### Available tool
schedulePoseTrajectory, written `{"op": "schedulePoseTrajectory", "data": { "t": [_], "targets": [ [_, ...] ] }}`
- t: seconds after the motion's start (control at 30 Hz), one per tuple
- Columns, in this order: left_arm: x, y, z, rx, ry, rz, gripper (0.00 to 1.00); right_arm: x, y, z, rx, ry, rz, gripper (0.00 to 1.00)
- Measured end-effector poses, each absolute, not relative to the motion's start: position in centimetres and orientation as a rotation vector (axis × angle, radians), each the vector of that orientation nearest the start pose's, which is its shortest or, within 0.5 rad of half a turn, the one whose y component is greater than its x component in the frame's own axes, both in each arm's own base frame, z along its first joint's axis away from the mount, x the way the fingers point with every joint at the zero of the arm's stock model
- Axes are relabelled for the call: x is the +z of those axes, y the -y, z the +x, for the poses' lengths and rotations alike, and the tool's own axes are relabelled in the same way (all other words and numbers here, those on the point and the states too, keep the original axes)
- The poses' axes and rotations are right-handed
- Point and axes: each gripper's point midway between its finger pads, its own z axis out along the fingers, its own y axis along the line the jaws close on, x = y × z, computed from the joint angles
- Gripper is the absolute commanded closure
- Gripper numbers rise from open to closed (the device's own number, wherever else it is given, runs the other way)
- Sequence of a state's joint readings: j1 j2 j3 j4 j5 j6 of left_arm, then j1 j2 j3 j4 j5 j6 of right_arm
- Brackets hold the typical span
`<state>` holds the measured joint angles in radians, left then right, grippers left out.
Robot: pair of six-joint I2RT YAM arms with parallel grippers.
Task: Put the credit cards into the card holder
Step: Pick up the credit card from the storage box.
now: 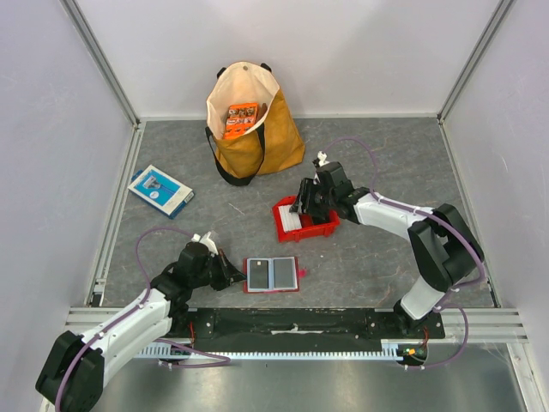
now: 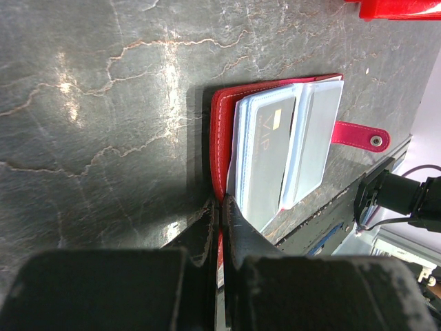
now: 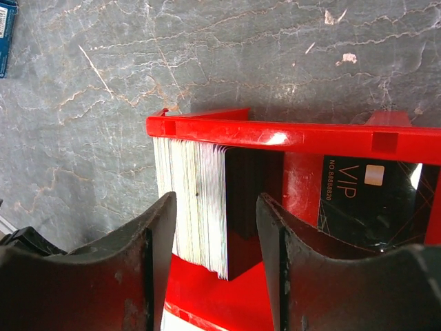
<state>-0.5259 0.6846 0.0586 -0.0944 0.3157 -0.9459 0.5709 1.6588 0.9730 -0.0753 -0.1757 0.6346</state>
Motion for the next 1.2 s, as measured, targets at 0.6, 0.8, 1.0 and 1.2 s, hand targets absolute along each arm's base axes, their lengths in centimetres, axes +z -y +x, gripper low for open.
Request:
{"op": "schedulePoseTrajectory", "data": {
  "t": [0.6, 0.8, 1.0, 1.2],
  "targets": [
    [1.5, 17.8, 13.5, -1.057, -2.491, -0.346, 0.98, 6.4, -28.3, 32.7, 0.845, -2.48, -0.021, 0.62],
    [1.5, 17.8, 13.5, -1.057, -2.492, -0.347, 0.98, 6.9, -28.5, 32.6, 0.869, -2.467, -0.026, 0.71],
    [1.5, 17.8, 13.5, -1.057, -2.492, -0.347, 0.98, 7.4, -28.3, 32.4, 0.876, -2.458, -0.026, 0.81],
    [1.5, 17.9, 13.5, -1.057, -2.493, -0.346, 0.98, 7.6, -28.1, 32.6, 0.872, -2.451, -0.018, 0.85]
  ]
}}
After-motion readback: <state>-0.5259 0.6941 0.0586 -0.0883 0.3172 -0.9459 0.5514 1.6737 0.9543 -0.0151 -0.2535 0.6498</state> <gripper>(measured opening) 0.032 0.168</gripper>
